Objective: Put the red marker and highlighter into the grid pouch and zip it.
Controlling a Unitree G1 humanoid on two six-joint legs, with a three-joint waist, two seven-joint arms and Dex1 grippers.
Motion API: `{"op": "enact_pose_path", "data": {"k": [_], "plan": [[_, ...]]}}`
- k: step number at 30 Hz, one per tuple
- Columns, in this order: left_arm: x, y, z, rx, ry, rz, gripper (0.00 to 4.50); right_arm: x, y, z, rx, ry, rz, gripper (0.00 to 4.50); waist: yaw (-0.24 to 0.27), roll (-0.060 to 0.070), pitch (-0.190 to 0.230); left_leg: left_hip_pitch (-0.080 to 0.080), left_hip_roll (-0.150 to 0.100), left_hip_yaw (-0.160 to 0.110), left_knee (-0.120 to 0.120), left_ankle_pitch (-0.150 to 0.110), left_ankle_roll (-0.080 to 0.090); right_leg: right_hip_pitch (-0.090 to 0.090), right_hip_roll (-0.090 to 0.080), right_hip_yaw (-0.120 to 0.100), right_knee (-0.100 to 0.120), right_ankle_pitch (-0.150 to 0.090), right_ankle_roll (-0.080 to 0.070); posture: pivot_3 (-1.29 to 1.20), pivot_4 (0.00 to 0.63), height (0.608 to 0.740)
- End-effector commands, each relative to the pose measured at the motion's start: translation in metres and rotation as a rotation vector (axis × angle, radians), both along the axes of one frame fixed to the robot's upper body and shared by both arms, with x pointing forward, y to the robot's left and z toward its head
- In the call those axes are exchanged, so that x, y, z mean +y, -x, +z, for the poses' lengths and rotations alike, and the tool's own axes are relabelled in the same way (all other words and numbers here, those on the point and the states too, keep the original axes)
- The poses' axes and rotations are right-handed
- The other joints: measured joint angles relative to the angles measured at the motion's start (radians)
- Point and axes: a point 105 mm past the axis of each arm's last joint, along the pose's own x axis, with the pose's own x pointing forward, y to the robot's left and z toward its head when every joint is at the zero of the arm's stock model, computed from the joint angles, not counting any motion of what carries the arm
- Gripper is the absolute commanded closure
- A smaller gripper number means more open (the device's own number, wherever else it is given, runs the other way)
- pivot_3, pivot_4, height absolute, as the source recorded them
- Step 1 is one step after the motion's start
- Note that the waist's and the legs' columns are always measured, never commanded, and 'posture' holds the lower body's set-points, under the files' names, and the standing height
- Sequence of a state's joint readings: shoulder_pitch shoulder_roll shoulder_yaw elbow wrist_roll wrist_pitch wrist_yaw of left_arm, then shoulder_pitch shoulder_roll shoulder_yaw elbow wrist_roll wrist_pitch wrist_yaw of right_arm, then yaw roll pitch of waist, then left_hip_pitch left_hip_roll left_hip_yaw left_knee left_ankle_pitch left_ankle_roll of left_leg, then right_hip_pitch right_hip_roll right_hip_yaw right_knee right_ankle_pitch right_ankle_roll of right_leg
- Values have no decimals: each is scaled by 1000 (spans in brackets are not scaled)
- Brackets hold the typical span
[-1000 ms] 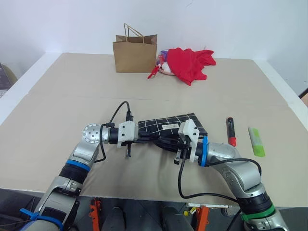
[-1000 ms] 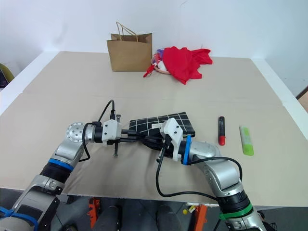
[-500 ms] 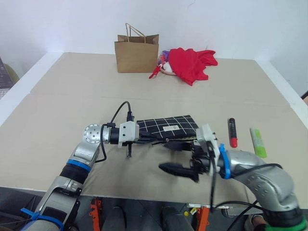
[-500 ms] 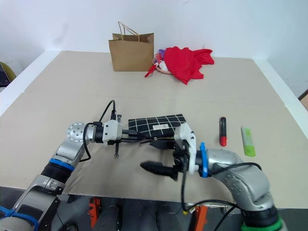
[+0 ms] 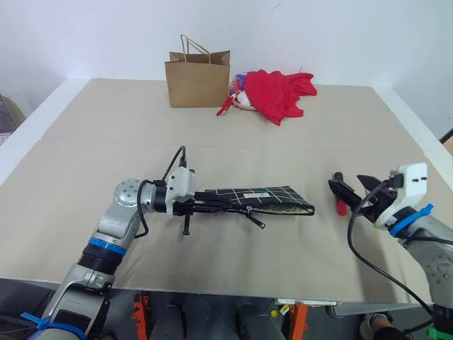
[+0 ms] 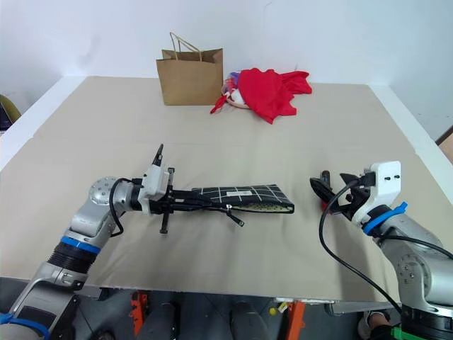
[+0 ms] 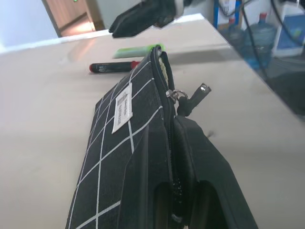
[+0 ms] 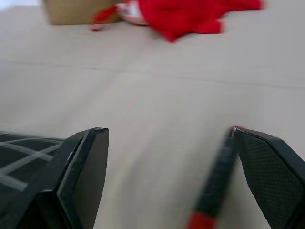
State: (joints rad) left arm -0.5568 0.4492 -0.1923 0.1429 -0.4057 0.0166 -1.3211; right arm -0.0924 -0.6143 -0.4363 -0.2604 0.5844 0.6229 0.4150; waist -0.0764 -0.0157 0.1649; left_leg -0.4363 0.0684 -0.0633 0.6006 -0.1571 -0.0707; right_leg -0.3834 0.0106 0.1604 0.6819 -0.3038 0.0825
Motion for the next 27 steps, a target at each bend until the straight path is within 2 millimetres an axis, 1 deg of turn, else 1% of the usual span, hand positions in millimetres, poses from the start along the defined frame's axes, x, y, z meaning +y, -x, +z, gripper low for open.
{"op": "enact_pose_path", "data": {"k": [1, 5, 9, 11, 13, 14, 15, 16, 17, 18, 19, 20, 21, 22, 26, 27], "plan": [[1, 2, 19, -28, 37, -20, 4500, -9, -5, -3, -39, 25, -114, 38, 1, 0, 0, 0, 0, 0, 0, 0, 0, 0, 0, 0, 0, 0, 0, 0, 150, 740], [1, 2, 24, -5, 52, -20, 4500, -8, -8, -21, -7, 28, -157, 38, 1, 2, 1, -1, -1, 0, 0, 0, 0, 0, -1, 0, 0, 0, 0, 0, 150, 740], [1, 4, 19, -16, 25, -20, 4500, -6, -9, -38, 42, 24, -179, 38, 1, 2, 1, 0, -1, 0, 0, 0, 0, 0, -1, 0, 0, 0, 0, 0, 150, 740], [1, 4, 17, -25, 20, -14, 4500, -8, -8, -52, 86, 14, -203, 38, 1, 2, 1, 0, -1, 0, 0, 0, 0, 0, -1, 0, 0, 0, 0, 0, 150, 740], [1, 4, 16, -31, 22, -8, 4500, -7, -7, -61, 112, 11, -212, 534, 1, 2, 1, 0, -1, 0, 0, 0, 0, 0, -1, 0, 0, 0, 0, 0, 150, 740], [0, 4, 17, -34, 24, -6, 4500, -7, -6, -65, 123, 10, -219, 698, 1, 2, 1, 0, -1, 0, 0, 0, 0, 0, -1, 0, 0, 0, 0, 0, 150, 740], [0, 4, 17, -37, 26, -5, 4500, -7, -6, -69, 135, 11, -225, 1451, 1, 2, 1, 0, -1, 0, 0, 0, 0, 0, -1, 0, 0, 0, 0, 0, 150, 740], [0, 4, 17, -39, 28, -2, 4500, -9, -5, -73, 150, 9, -241, 1451, 1, 2, 1, 0, -1, 0, 0, 0, 0, 0, -1, 0, 0, 0, 0, 0, 150, 740], [0, 4, 17, -42, 29, 0, 4500, -11, -5, -77, 162, 10, -255, 1803, 1, 2, 1, 0, -1, 0, 0, 0, 0, 0, -1, 0, 0, 0, 0, 0, 150, 740], [0, 4, 16, -43, 31, 3, 4500, -12, -5, -79, 167, 12, -261, 2382, 1, 2, 1, 0, -1, 0, 0, 0, 0, 0, 0, 0, 0, 0, -1, 0, 150, 740], [0, 5, 16, -43, 33, 6, 4500, -12, -5, -80, 170, 16, -264, 2677, 1, 2, 1, 0, -1, 0, 0, 0, 0, 1, 0, 0, 0, 0, 0, 0, 150, 740], [0, 5, 15, -43, 34, 9, 4500, -12, -5, -81, 171, 19, -265, 3091, 1, 2, 1, 1, -1, 0, 0, 0, 0, 1, -1, 0, 0, 0, 0, 0, 150, 740], [0, 5, 14, -43, 34, 11, 4500, -12, -6, -81, 171, 19, -265, 3662, 1, 2, 1, 1, -1, 0, 0, 0, 0, 1, -1, 0, 0, 0, 0, 0, 150, 740], [0, 5, 13, -43, 34, 13, 4500, -11, -6, -80, 172, 24, -260, 3933, 1, 2, 0, 1, -1, 0, 0, 0, 0, 2, -1, 0, 0, 0, 0, 0, 150, 740], [0, 6, 12, -41, 39, 16, 4500, -7, -10, -77, 170, 69, -221, 3926, 1, 2, 0, 2, -1, 0, 1, 0, 0, 2, -1, 0, 0, 1, 0, 0, 150, 740], [0, 6, 12, -40, 41, 16, 4500, -6, -11, -73, 153, 90, -212, 3926, 1, 2, 0, 2, -1, 0, 1, 1, 0, 2, -1, 0, 0, 1, -1, 0, 150, 740]]}}
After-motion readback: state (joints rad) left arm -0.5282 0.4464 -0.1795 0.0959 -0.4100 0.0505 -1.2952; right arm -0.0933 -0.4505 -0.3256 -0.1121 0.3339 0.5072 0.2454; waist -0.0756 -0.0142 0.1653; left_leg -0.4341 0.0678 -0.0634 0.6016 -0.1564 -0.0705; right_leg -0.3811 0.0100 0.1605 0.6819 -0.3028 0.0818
